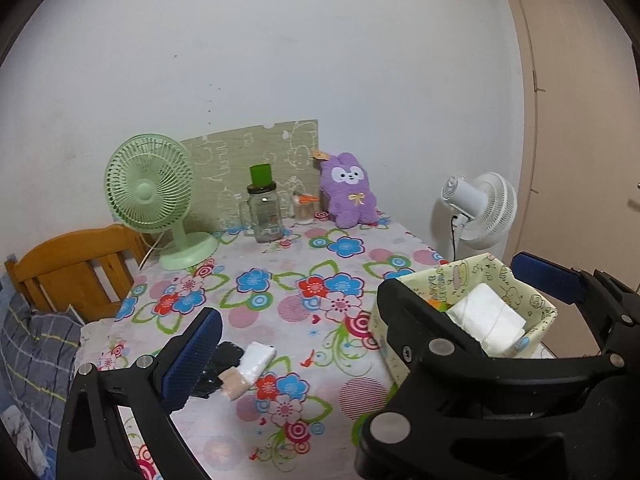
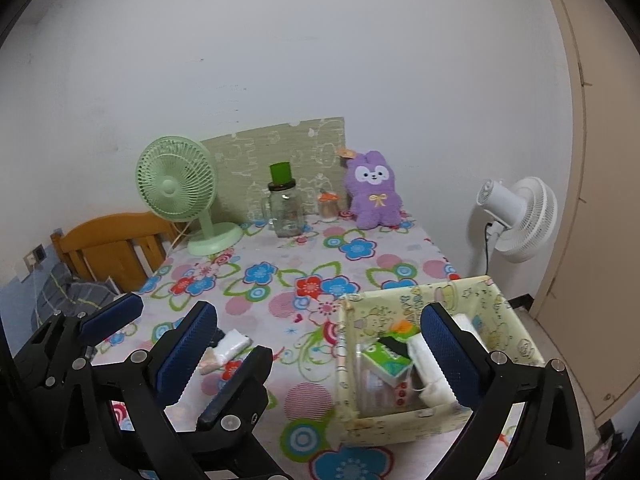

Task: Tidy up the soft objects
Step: 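Withdraw both open tools from the box toward the black bag, then move both tools down toward the black bag and beige roll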

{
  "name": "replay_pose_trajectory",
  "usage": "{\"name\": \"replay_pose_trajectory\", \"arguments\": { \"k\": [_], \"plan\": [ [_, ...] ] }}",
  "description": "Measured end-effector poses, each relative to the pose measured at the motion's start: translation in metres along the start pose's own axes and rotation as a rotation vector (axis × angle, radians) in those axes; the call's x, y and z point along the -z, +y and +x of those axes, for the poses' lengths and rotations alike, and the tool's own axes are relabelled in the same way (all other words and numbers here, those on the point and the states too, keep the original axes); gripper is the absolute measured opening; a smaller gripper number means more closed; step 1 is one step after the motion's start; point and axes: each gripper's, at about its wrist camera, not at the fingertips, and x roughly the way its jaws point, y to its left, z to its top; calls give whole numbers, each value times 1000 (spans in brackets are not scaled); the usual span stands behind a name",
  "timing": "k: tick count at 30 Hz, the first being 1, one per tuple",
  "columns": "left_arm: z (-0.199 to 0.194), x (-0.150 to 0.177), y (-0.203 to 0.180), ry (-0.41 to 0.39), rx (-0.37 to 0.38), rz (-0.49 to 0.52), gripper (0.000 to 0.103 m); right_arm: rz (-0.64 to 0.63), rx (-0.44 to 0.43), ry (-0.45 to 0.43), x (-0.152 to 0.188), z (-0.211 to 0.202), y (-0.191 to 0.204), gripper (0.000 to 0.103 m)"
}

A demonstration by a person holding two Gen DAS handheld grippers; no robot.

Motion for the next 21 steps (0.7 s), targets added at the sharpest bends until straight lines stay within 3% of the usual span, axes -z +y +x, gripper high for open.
{"name": "replay_pose_trajectory", "arguments": {
  "k": [21],
  "plan": [
    [23,20,49,56,-66,-39,103,-18,-66,65,14,41,44,103]
  ]
}}
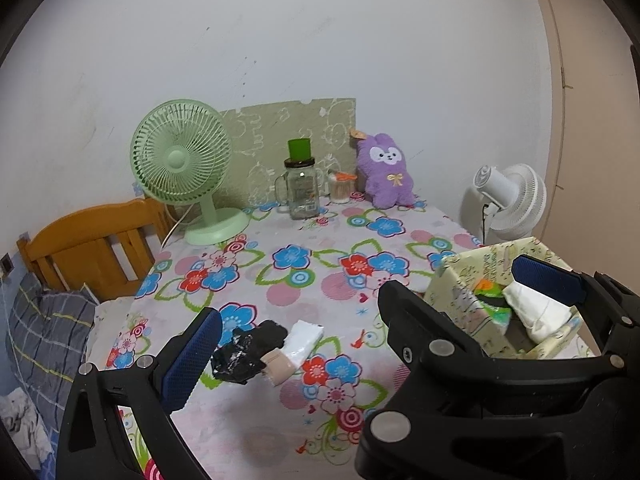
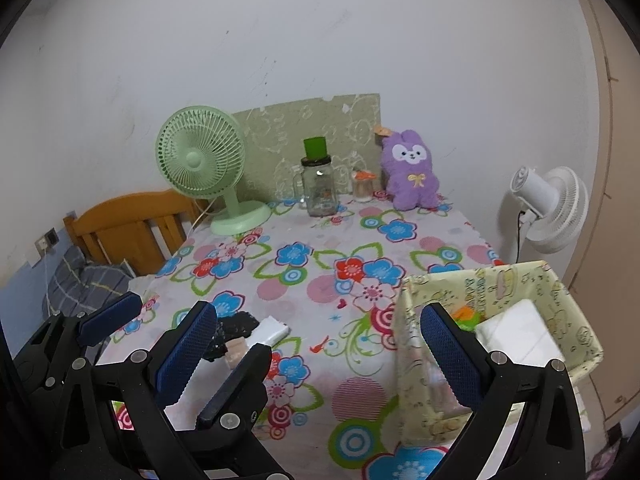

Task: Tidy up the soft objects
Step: 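Move both tools down toward the black bag and beige roll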

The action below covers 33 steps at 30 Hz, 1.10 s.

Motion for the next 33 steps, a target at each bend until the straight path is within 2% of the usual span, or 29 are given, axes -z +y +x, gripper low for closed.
{"name": "replay_pose_trajectory", "arguments": {
  "k": [11,21,33],
  "plan": [
    [17,9,18,29,-16,-8,103,-15,-23,14,9,26,15,103],
    [38,18,33,62,-40,-11,101,-3,-45,71,16,56,24,103],
    [66,31,51,131,-75,-34,99,-34,-17,110,25,89,35,102]
  ]
}}
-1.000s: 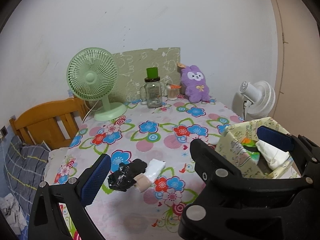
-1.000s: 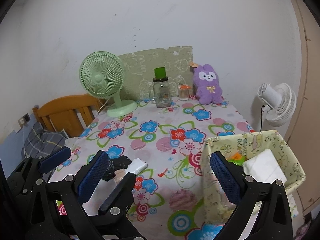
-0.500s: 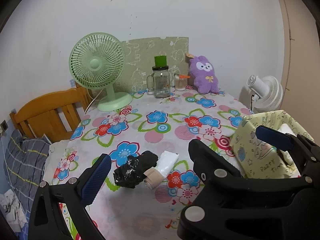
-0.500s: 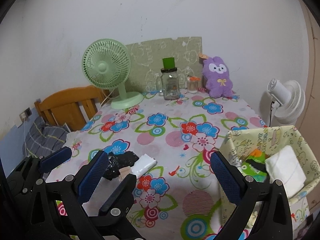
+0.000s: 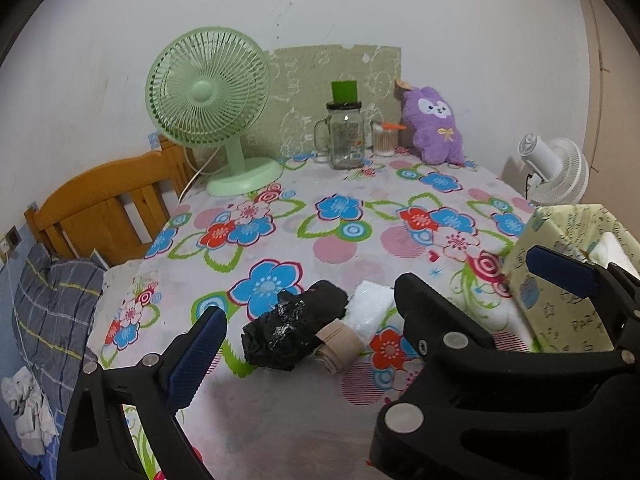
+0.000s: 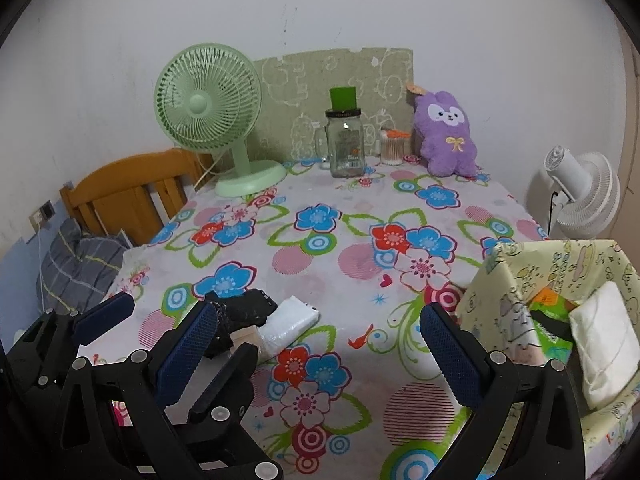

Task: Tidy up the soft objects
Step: 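Move both tools down toward the black bag and beige roll, then grasp the beige roll with the right tool while the left tool approaches the black bag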

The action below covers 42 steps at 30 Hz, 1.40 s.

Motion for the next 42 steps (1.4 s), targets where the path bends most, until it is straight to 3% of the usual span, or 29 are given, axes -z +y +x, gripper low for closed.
{"name": "replay_pose_trajectory", "arguments": {
  "k": [16,27,38,42],
  "plan": [
    [42,17,20,105,-53,-28,94,-18,-16,142,12,55,13,83],
    [59,24,31,152,-72,-33,94,-34,-21,193,17,79,25,79],
    [69,27,29,207,-54,-18,94,-35,-19,254,21,100,27,64],
    [71,27,28,219,-55,-14,94,-42,-25,272,22,105,28,52]
  ]
}}
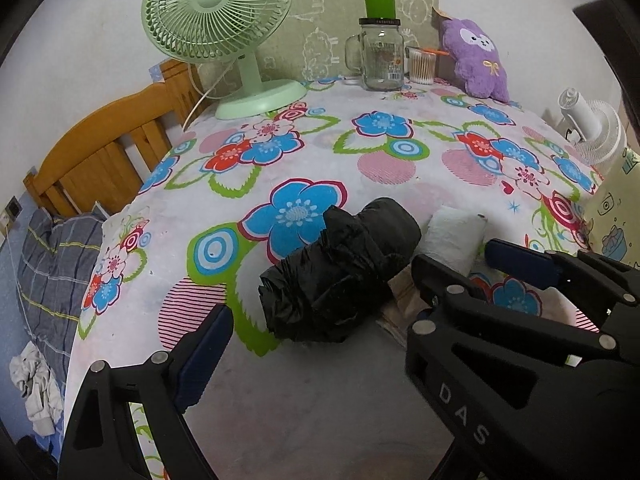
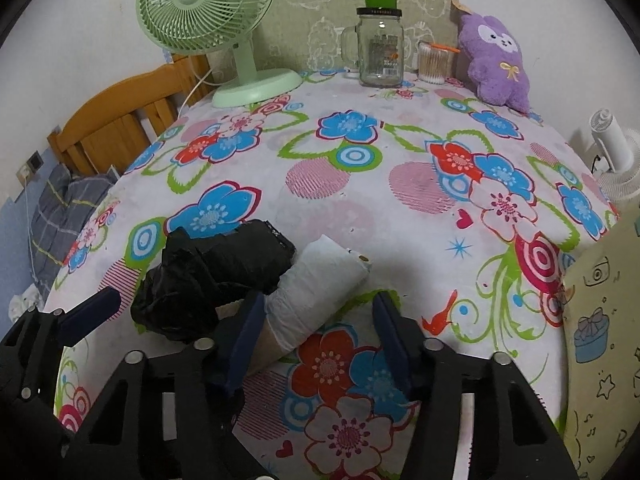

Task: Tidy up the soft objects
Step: 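Grasp the beige roll with the right tool while the left tool approaches the black bag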

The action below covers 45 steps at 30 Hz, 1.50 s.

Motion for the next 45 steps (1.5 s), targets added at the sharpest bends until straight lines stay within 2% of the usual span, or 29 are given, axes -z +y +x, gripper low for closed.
{"name": "replay_pose_trajectory", "arguments": {
  "k": [4,10,26,35,42,45],
  "plan": [
    [1,0,-2,8,-5,6,94,-16,14,-3,0,0,-1,33],
    [0,-3,-8,-4,-9,23,94,-4,1,-5,1,-3,-8,24],
    [2,-26,-26,-29,-7,79,94,30,28,-36,-9,-17,-31,23],
    [18,-33,-26,-12,19,65,93,52,25,-28,-13,-12,-38,23],
    [27,-33,-26,0,23,49,83,48,24,-17,-14,-8,-37,23],
    [26,-33,-25,-5,27,42,73,48,22,-20,-14,-8,-36,23]
  ]
}}
